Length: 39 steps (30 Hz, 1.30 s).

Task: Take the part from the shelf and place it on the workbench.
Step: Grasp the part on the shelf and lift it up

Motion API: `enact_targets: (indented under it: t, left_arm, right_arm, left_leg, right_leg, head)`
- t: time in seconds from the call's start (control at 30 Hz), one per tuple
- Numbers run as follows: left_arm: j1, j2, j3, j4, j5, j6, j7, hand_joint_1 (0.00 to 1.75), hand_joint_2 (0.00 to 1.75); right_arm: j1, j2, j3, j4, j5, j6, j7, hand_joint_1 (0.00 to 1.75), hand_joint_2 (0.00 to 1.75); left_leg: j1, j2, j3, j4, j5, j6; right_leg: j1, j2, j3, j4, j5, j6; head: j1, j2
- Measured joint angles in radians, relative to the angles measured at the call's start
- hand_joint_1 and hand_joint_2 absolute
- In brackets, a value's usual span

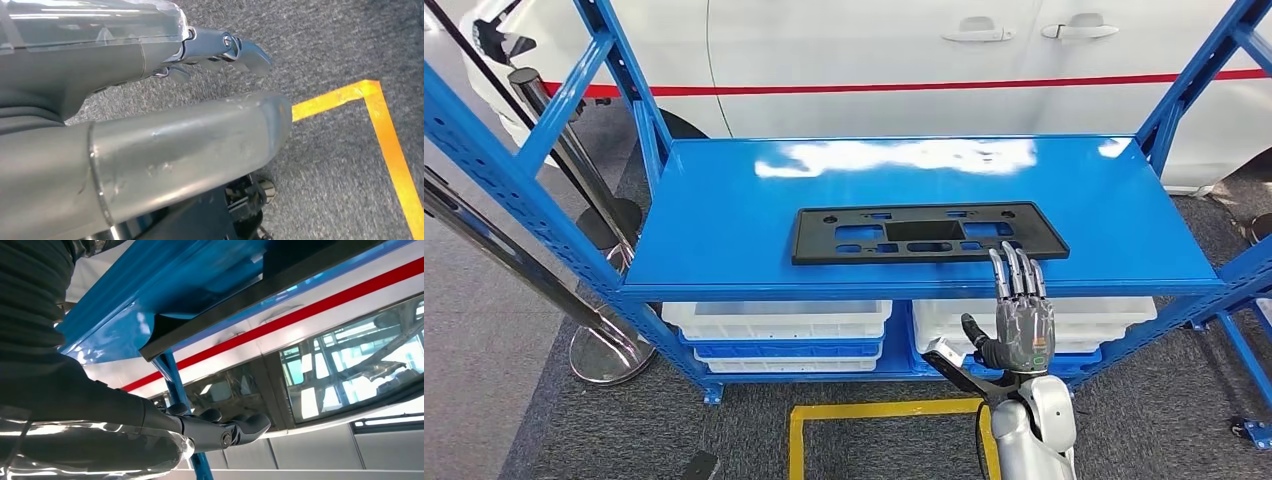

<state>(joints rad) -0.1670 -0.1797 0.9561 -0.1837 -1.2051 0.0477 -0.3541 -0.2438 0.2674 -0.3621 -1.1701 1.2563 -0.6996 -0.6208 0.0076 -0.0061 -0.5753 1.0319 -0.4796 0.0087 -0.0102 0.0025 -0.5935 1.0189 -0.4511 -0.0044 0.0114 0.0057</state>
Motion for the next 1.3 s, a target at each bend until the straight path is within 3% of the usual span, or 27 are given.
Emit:
enact_targets:
  t: [0.07, 0.13, 0.17, 0.2, 0.27, 0.33, 0.37, 0.47, 0.53, 0.63, 0.67, 0.7, 0.73, 0.8, 0.87, 0.93, 1.03, 1.1, 1.17, 1.2, 1.23, 1.3]
  left_arm:
    - [0.0, 0.0, -0.002, -0.001, -0.001, 0.0, -0.003, 0.0, 0.0]
    - [0.003, 0.0, -0.005, -0.001, -0.002, -0.001, -0.007, 0.0, 0.0]
    - [0.005, 0.0, -0.006, -0.001, -0.002, -0.001, -0.01, 0.0, 0.0]
    - [0.008, 0.0, -0.007, -0.001, -0.002, -0.001, -0.013, 0.0, 0.0]
    - [0.012, 0.0, -0.007, -0.002, -0.002, -0.002, -0.017, 0.0, 0.0]
    - [0.014, 0.001, -0.008, -0.003, -0.002, -0.002, -0.02, 0.0, 0.0]
    - [0.014, 0.001, -0.008, -0.003, -0.002, -0.002, -0.021, 0.0, 0.0]
    - [0.019, 0.002, -0.008, -0.004, -0.002, -0.001, -0.023, 0.0, 0.0]
    - [0.02, 0.003, -0.008, -0.004, -0.001, -0.001, -0.023, 0.0, 0.0]
    - [0.019, 0.003, -0.008, -0.004, -0.001, -0.001, -0.024, 0.0, 0.0]
    - [0.02, 0.003, -0.008, -0.004, -0.001, -0.001, -0.024, 0.0, 0.0]
    - [0.021, 0.003, -0.008, -0.004, -0.001, -0.001, -0.024, 0.0, 0.0]
    - [0.022, 0.003, -0.008, -0.004, -0.001, -0.001, -0.024, 0.0, 0.0]
    - [0.023, 0.002, -0.009, -0.004, -0.001, -0.001, -0.024, 0.0, 0.0]
    - [0.022, 0.0, -0.009, -0.004, -0.002, -0.001, -0.024, 0.0, 0.0]
    - [0.021, 0.0, -0.009, -0.004, -0.001, -0.001, -0.023, 0.0, 0.0]
    - [0.02, 0.001, -0.01, -0.004, -0.001, 0.0, -0.023, 0.0, 0.0]
    - [0.021, 0.001, -0.011, -0.004, 0.0, 0.002, -0.024, 0.0, 0.0]
    - [0.024, 0.001, -0.012, -0.004, 0.002, 0.002, -0.024, 0.0, 0.0]
    - [0.027, 0.001, -0.012, -0.004, 0.006, 0.001, -0.025, 0.0, 0.0]
    - [0.029, 0.001, -0.012, -0.004, 0.011, -0.002, -0.028, 0.0, 0.0]
    - [0.03, 0.001, -0.012, -0.004, 0.021, -0.007, -0.035, 0.0, 0.0]
  right_arm:
    - [0.001, 0.0, 0.001, 0.0, -0.001, 0.0, 0.0, 0.0, 1.75]
    - [0.004, 0.0, 0.001, 0.0, -0.004, 0.0, -0.001, 0.0, 1.75]
    - [0.008, 0.0, 0.001, -0.001, -0.007, 0.0, -0.003, 0.0, 1.75]
    - [0.012, 0.001, 0.002, -0.002, -0.01, 0.0, -0.005, 0.0, 1.75]
    - [0.023, 0.004, 0.003, -0.009, -0.012, 0.0, -0.01, 0.0, 1.75]
    - [0.032, 0.008, 0.004, -0.016, -0.013, 0.0, -0.013, 0.0, 1.75]
    - [0.035, 0.009, 0.004, -0.019, -0.013, 0.0, -0.014, 0.0, 1.75]
    - [0.045, 0.013, 0.005, -0.031, -0.015, 0.0, -0.017, 0.0, 1.75]
    - [0.048, 0.015, 0.005, -0.041, -0.018, 0.0, -0.018, 0.0, 1.75]
    - [0.059, 0.015, 0.005, -0.048, -0.025, 0.0, -0.02, 0.0, 1.75]
    - [0.065, 0.015, 0.005, -0.049, -0.028, 0.0, -0.023, 0.0, 1.75]
    - [0.07, 0.015, 0.005, -0.05, -0.031, 0.0, -0.025, 0.0, 1.75]
    - [0.073, 0.015, 0.005, -0.052, -0.032, 0.0, -0.027, 0.0, 1.75]
    - [0.075, 0.016, 0.005, -0.057, -0.033, 0.0, -0.028, 0.0, 1.75]
    - [0.075, 0.016, 0.005, -0.062, -0.034, 0.0, -0.029, 0.0, 1.75]
    - [0.076, 0.017, 0.005, -0.065, -0.034, 0.0, -0.03, 0.0, 1.75]
    - [0.077, 0.02, 0.005, -0.072, -0.052, 0.0, -0.043, 0.0, 1.75]
    - [0.078, 0.026, 0.004, -0.079, -0.085, 0.0, -0.059, 0.0, 1.75]
    - [0.083, 0.035, 0.002, -0.093, -0.116, 0.0, -0.066, 0.0, 1.75]
    - [0.087, 0.039, 0.001, -0.101, -0.124, 0.0, -0.067, 0.0, 1.75]
    - [0.09, 0.042, 0.001, -0.11, -0.128, 0.0, -0.067, 0.0, 1.75]
    - [0.095, 0.046, 0.0, -0.122, -0.129, 0.0, -0.067, 0.0, 1.75]
  left_leg:
    - [0.003, 0.001, -0.037, 0.084, -0.051, -0.008]
    - [0.004, 0.001, -0.1, 0.216, -0.106, -0.014]
    - [0.004, 0.001, -0.122, 0.258, -0.114, -0.015]
    - [0.004, 0.001, -0.127, 0.263, -0.102, -0.016]
    - [0.004, 0.001, -0.084, 0.164, -0.032, -0.011]
    - [0.001, 0.002, -0.027, 0.044, 0.014, -0.001]
    - [-0.001, 0.001, -0.013, 0.013, 0.019, 0.003]
    - [-0.001, 0.0, -0.005, -0.006, 0.014, 0.014]
    - [0.005, 0.0, 0.006, -0.017, 0.017, 0.024]
    - [0.006, 0.001, 0.015, -0.022, 0.013, 0.036]
    - [0.005, 0.001, 0.017, -0.022, 0.01, 0.037]
    - [0.005, 0.0, 0.02, -0.021, 0.006, 0.037]
    - [0.005, 0.0, 0.025, -0.021, 0.002, 0.036]
    - [0.005, -0.001, 0.037, -0.019, -0.01, 0.029]
    - [0.002, -0.001, 0.044, -0.017, -0.021, 0.019]
    - [0.0, -0.001, 0.047, -0.018, -0.026, 0.009]
    - [0.002, 0.001, 0.041, 0.009, -0.049, -0.007]
    - [0.004, 0.001, -0.011, 0.115, -0.096, -0.015]
    - [0.004, 0.001, -0.089, 0.246, -0.135, -0.021]
    - [0.004, 0.001, -0.113, 0.275, -0.13, -0.022]
    - [0.004, 0.001, -0.118, 0.265, -0.103, -0.021]
    - [0.004, 0.001, -0.081, 0.147, -0.015, -0.014]
  right_leg:
    - [-0.003, -0.003, 0.005, -0.006, 0.001, -0.012]
    - [-0.002, -0.005, 0.005, -0.004, -0.003, -0.019]
    - [-0.001, -0.005, 0.006, -0.002, -0.005, -0.02]
    - [-0.001, -0.004, 0.007, 0.0, -0.007, -0.02]
    - [-0.001, -0.003, 0.013, 0.006, -0.015, -0.018]
    - [0.002, -0.002, 0.018, 0.011, -0.024, -0.011]
    - [0.004, -0.002, 0.018, 0.013, -0.026, -0.006]
    - [0.004, -0.002, 0.019, 0.011, -0.03, 0.009]
    - [0.004, -0.002, 0.009, 0.041, -0.05, 0.019]
    - [-0.001, -0.002, -0.084, 0.216, -0.127, 0.031]
    - [-0.003, -0.002, -0.116, 0.267, -0.138, 0.034]
    - [-0.004, -0.002, -0.132, 0.283, -0.128, 0.036]
    - [-0.006, -0.002, -0.128, 0.262, -0.099, 0.036]
    - [-0.007, -0.002, -0.076, 0.136, -0.019, 0.032]
    - [-0.003, -0.002, -0.031, 0.036, 0.015, 0.024]
    - [0.002, 0.0, -0.024, 0.018, 0.006, 0.015]
    - [-0.004, 0.0, -0.01, 0.008, 0.001, -0.002]
    - [-0.005, -0.002, 0.002, 0.003, -0.006, -0.014]
    - [-0.003, -0.004, 0.01, 0.003, -0.013, -0.02]
    - [-0.002, -0.003, 0.015, 0.004, -0.017, -0.022]
    - [-0.002, -0.002, 0.022, 0.004, -0.021, -0.021]
    - [-0.002, 0.001, 0.037, 0.005, -0.033, -0.017]
  head:
    - [0.0, 0.0]
    - [0.0, 0.0]
    - [0.0, 0.0]
    - [0.0, 0.0]
    - [0.0, 0.0]
    - [0.0, 0.0]
    - [0.0, 0.0]
    - [0.0, 0.0]
    - [0.0, 0.0]
    - [0.0, 0.0]
    - [0.0, 0.0]
    - [0.0, 0.0]
    - [0.0, 0.0]
    - [0.0, 0.0]
    - [0.0, 0.0]
    - [0.0, 0.0]
    - [0.0, 0.0]
    - [0.0, 0.0]
    - [0.0, 0.0]
    - [0.0, 0.0]
    - [0.0, 0.0]
    - [0.0, 0.0]
